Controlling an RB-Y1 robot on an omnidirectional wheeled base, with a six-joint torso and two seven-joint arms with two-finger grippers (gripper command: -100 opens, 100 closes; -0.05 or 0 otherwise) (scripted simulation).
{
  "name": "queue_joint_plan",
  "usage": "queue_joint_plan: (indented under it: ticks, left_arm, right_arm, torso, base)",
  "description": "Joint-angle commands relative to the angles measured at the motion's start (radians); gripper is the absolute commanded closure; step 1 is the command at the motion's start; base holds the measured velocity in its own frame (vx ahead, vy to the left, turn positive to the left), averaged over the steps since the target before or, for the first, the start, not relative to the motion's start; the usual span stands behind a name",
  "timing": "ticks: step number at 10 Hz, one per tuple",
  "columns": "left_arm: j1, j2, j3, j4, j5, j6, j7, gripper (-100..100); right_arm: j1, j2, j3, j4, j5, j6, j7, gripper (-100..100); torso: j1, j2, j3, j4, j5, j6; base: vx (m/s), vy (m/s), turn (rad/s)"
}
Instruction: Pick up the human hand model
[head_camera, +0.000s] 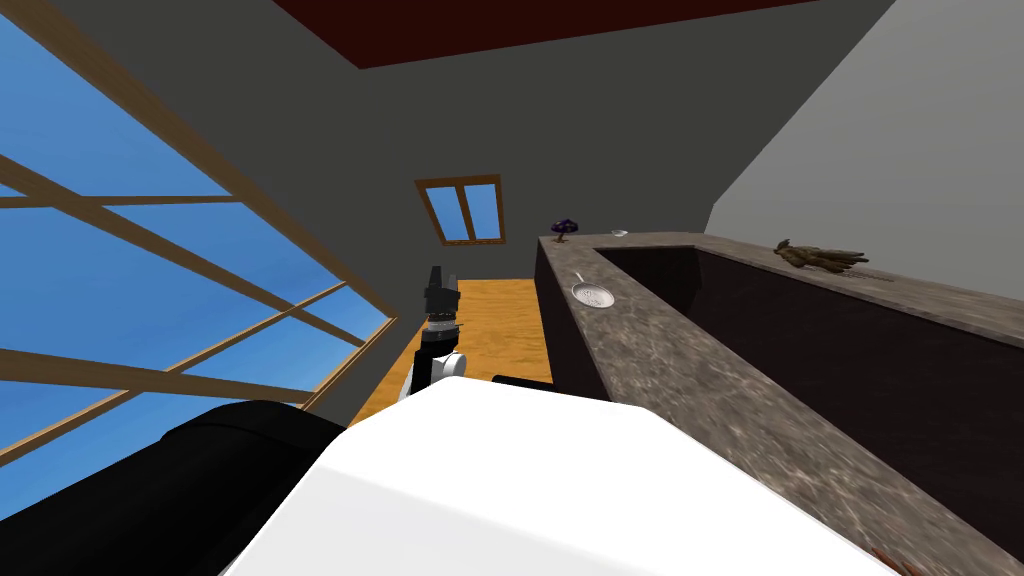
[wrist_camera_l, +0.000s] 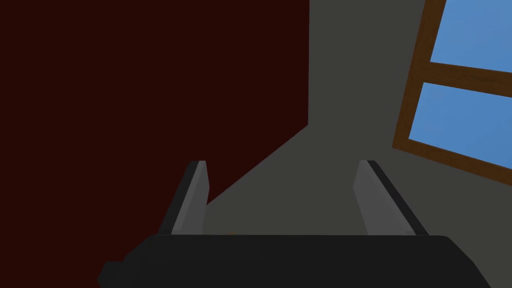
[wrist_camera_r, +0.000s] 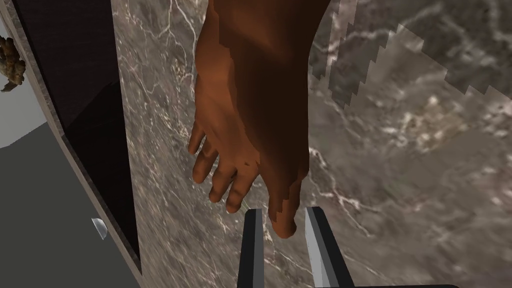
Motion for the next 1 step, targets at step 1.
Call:
queue_joint_plan:
  ticks: [1]
  left_arm:
    - [0.000,0.000,0.000,0.000,0.000,0.000,0.000,0]
  right_arm:
    - [0.000,0.000,0.000,0.000,0.000,0.000,0.000,0]
  torso:
    - [0.000,0.000,0.000,0.000,0.000,0.000]
  base:
    - [0.000,0.000,0.000]
